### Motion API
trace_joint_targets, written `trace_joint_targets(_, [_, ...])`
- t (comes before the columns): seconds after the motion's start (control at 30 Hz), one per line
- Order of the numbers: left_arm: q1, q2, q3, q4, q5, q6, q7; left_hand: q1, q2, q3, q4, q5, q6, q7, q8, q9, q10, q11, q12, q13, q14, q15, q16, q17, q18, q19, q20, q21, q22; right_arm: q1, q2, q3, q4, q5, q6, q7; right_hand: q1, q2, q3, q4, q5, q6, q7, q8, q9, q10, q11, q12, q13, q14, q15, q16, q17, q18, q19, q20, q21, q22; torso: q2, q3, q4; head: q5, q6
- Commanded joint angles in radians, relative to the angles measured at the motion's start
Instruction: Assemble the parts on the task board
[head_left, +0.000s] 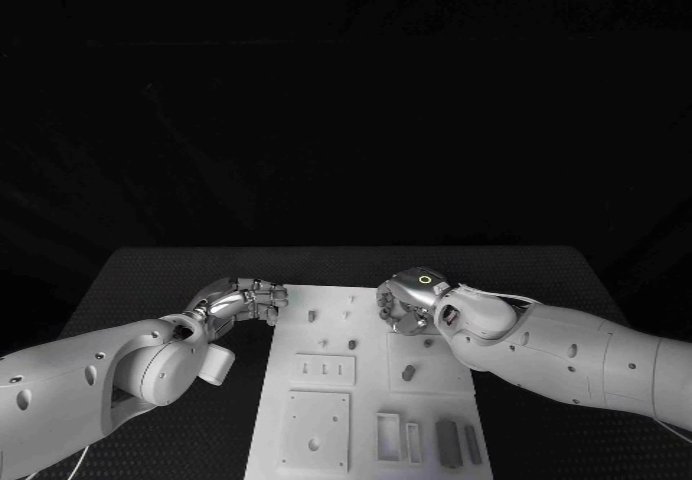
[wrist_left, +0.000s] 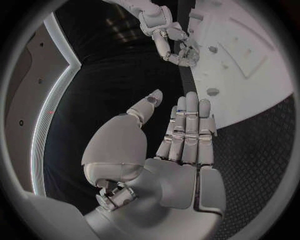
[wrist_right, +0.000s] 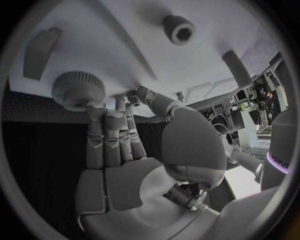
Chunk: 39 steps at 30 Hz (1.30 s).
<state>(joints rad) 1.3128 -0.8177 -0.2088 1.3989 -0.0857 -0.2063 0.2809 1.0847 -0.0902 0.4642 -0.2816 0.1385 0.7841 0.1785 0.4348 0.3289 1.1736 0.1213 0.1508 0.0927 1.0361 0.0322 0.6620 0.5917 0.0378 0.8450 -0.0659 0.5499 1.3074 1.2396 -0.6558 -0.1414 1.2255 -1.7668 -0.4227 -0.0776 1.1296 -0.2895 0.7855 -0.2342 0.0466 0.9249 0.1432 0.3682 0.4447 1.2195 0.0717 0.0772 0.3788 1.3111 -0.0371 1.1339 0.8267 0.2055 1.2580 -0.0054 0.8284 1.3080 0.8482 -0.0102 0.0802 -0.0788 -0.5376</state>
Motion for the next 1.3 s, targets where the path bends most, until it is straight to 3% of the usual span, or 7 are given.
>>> trace_joint_targets(0.03, [0.001,0.002,0.000,0.001,0.004,0.015,0.003,-0.010,0.004,0.008,0.000,-0.003,0.001,0.005,-0.004,0.002,-0.007,0.003,-0.006,-0.002,-0.002,0.000,0.006,-0.001,0.016,-0.003,-0.002,0.006,0.017,-0.011,0.005,-0.008,-0.001,-0.003,0.076,0.000,0.004,0.004,0.008,0.013,0.002,0.012,-0.002,0.006,0.003,0.013,0.000,0.005,0.004,0.005,-0.003,0.009,0.001,0.056,0.010,-0.003,0.009,0.023,0.001,-0.0005,0.0019,-0.003,-0.002])
trace_joint_targets(0.2, [0.001,0.006,0.000,-0.003,0.004,0.016,0.003,-0.011,0.004,0.009,0.000,-0.003,0.002,0.005,-0.004,0.002,-0.007,0.003,-0.006,-0.002,-0.002,0.000,0.006,-0.001,0.016,-0.003,-0.002,0.006,0.017,-0.011,0.005,-0.008,0.006,-0.015,0.084,-0.022,0.015,0.032,0.026,0.025,0.002,0.034,-0.012,0.017,0.011,0.038,-0.009,0.014,0.015,0.009,-0.011,0.024,0.008,0.056,0.011,-0.009,0.026,0.025,0.001,-0.0005,0.0018,-0.001,-0.008])
trace_joint_targets(0.37, [0.001,0.006,0.000,-0.003,0.004,0.018,0.003,-0.011,0.005,0.009,0.000,-0.003,0.003,0.004,-0.004,0.003,-0.007,0.002,-0.006,-0.002,-0.003,0.000,0.006,-0.001,0.016,-0.003,-0.002,0.007,0.017,-0.011,0.008,-0.008,0.013,-0.015,0.097,-0.025,0.010,0.047,0.034,0.026,0.002,0.071,-0.028,0.034,0.022,0.088,-0.029,0.039,0.039,0.001,-0.031,0.027,0.008,0.056,0.000,-0.012,0.040,0.024,0.001,0.0000,-0.0008,0.002,-0.010])
trace_joint_targets(0.57, [0.001,0.006,0.000,-0.003,0.004,0.018,0.002,-0.010,0.005,0.010,0.000,-0.002,0.003,0.004,-0.004,0.003,-0.007,0.002,-0.006,-0.002,-0.003,0.000,0.007,-0.001,0.016,-0.004,-0.002,0.007,0.017,-0.011,0.010,-0.008,0.015,-0.015,0.109,-0.028,0.007,0.049,0.034,0.026,0.002,0.074,-0.030,0.035,0.024,0.091,-0.031,0.040,0.043,0.002,-0.033,0.029,0.008,0.056,0.000,-0.013,0.045,0.024,0.001,-0.0002,0.0003,0.000,-0.012])
trace_joint_targets(0.93, [0.001,0.006,0.000,-0.004,0.004,0.018,0.001,-0.009,0.005,0.010,-0.001,-0.002,0.004,0.004,-0.004,0.004,-0.007,0.002,-0.007,-0.002,-0.003,0.000,0.007,-0.001,0.016,-0.004,-0.002,0.007,0.017,-0.011,0.015,-0.008,0.017,-0.015,0.100,-0.054,-0.017,0.031,0.027,0.039,0.002,0.073,-0.029,0.032,0.025,0.088,-0.031,0.037,0.051,0.001,-0.033,0.031,0.008,0.056,-0.004,-0.013,0.052,0.022,0.001,-0.0008,0.0004,-0.001,-0.011])
trace_joint_targets(1.13, [0.001,0.007,0.001,-0.007,0.004,0.016,0.001,-0.008,0.004,0.011,-0.002,-0.002,0.004,0.004,-0.005,0.004,-0.007,0.002,-0.008,-0.002,-0.004,0.000,0.007,-0.002,0.017,-0.005,-0.002,0.007,0.017,-0.011,0.013,-0.008,0.027,-0.011,0.088,-0.068,-0.015,0.086,0.070,0.050,0.006,0.091,-0.035,0.032,0.028,0.095,-0.034,0.036,0.066,0.005,-0.037,0.039,0.009,0.056,-0.004,-0.018,0.066,0.022,0.001,-0.0013,0.0009,-0.001,-0.009])
trace_joint_targets(1.3, [0.001,0.006,0.001,-0.009,0.004,0.015,0.001,-0.008,0.004,0.011,-0.002,-0.002,0.003,0.004,-0.005,0.004,-0.008,0.002,-0.008,-0.002,-0.004,0.000,0.007,-0.002,0.017,-0.005,-0.002,0.007,0.017,-0.011,0.013,-0.005,0.034,-0.004,0.079,-0.088,-0.026,0.100,0.082,0.030,0.008,0.104,-0.039,0.030,0.028,0.101,-0.036,0.030,0.070,0.005,-0.038,0.044,0.009,0.056,-0.006,-0.020,0.078,0.022,0.001,-0.0014,0.0013,-0.001,-0.006])
